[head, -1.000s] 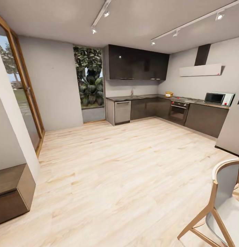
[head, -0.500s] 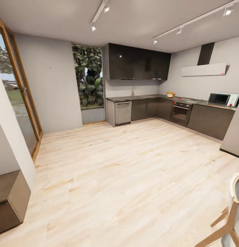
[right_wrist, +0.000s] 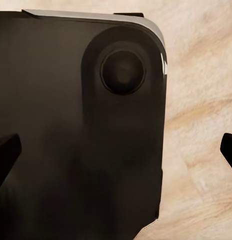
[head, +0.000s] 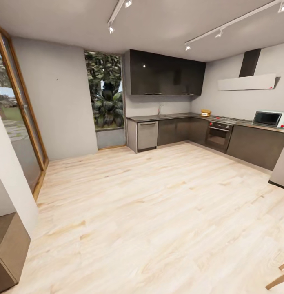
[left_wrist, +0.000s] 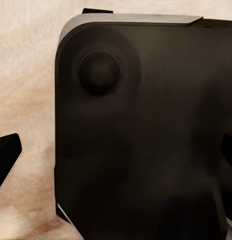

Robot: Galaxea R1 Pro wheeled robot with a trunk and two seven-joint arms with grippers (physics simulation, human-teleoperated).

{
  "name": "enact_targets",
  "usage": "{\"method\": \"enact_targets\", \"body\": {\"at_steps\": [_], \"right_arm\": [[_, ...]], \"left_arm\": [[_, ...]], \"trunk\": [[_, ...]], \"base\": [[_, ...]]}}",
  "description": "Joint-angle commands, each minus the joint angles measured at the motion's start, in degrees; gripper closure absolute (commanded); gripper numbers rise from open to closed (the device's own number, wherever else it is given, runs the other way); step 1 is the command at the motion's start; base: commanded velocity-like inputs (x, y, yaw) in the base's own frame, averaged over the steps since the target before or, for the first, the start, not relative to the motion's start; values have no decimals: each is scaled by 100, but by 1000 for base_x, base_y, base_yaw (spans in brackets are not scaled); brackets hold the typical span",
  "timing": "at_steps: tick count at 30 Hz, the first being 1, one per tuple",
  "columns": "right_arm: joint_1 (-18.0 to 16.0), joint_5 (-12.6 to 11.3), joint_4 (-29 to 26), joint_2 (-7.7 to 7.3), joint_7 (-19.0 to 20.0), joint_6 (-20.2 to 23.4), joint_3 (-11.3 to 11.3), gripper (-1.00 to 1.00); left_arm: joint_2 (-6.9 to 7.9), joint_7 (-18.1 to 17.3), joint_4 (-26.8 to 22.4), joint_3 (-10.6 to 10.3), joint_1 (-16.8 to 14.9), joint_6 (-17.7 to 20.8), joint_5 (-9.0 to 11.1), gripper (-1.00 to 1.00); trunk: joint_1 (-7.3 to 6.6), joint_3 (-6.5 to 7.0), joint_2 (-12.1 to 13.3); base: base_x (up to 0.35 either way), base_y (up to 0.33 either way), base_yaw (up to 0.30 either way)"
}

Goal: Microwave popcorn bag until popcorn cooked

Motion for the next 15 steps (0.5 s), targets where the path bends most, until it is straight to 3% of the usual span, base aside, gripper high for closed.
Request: {"method": "enact_targets", "body": {"at_steps": [1,15], "right_arm": [[-1,3,1,0,0,-17,-9,-100],[-1,-10,9,-4,-4,-39,-40,-100]], "left_arm": [[-1,-2,1,9,0,2,37,-100],[-9,27,25,3,0,43,34,-100]], "trunk": [[3,-5,-2],[3,-5,-2]], "base": [[322,76,0],[323,76,0]]}}
